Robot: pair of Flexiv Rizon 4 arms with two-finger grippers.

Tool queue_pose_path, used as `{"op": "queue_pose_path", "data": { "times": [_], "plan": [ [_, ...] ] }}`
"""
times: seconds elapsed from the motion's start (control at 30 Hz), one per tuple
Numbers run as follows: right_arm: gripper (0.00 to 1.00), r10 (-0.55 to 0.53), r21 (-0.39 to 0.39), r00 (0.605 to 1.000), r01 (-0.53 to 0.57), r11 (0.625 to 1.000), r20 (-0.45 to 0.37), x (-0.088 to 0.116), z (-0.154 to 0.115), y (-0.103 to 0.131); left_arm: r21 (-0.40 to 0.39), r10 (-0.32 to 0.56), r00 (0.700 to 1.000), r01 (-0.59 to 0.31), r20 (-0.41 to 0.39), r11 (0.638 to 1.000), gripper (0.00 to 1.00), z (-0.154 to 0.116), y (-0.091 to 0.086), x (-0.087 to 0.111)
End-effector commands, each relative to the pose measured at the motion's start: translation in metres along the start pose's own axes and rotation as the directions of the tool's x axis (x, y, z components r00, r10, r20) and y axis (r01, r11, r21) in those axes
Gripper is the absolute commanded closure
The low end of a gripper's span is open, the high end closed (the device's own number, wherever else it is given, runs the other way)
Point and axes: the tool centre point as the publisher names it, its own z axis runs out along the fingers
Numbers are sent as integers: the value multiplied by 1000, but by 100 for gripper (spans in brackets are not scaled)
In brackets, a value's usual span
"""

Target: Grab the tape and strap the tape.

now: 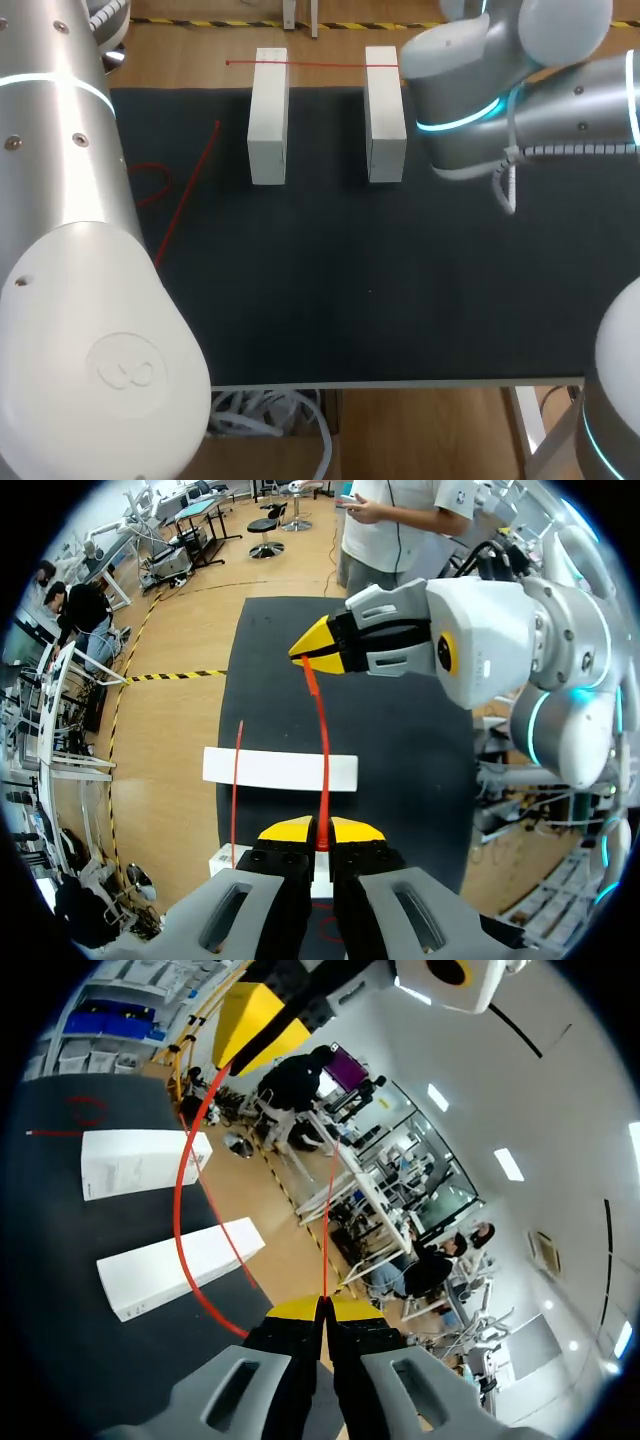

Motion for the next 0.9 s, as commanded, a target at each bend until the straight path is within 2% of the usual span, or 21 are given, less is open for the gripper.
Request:
{"op": "queue_pose_path", "data": {
  "times": [0.03, 0.2, 0.4, 0.9],
  "plan": [
    [100, -27, -27, 998, 29, 999, 55, 5, 2, -5, -9, 0, 1000, 0, -9, 1000, 100, -2, -2, -3],
    [100, -54, -27, 993, 57, 998, 102, 0, 3, -3, -9, 0, 1000, 0, -9, 1000, 100, -2, -2, -3],
    [100, -42, -16, 993, 44, 999, 111, -6, 9, -2, -9, 0, 1000, 0, -9, 1000, 100, -2, -2, -3],
    [100, -47, -51, 993, 52, 997, 104, 4, 4, 9, -9, 0, 1000, 0, -9, 1000, 100, -2, -2, -3]
  ]
}}
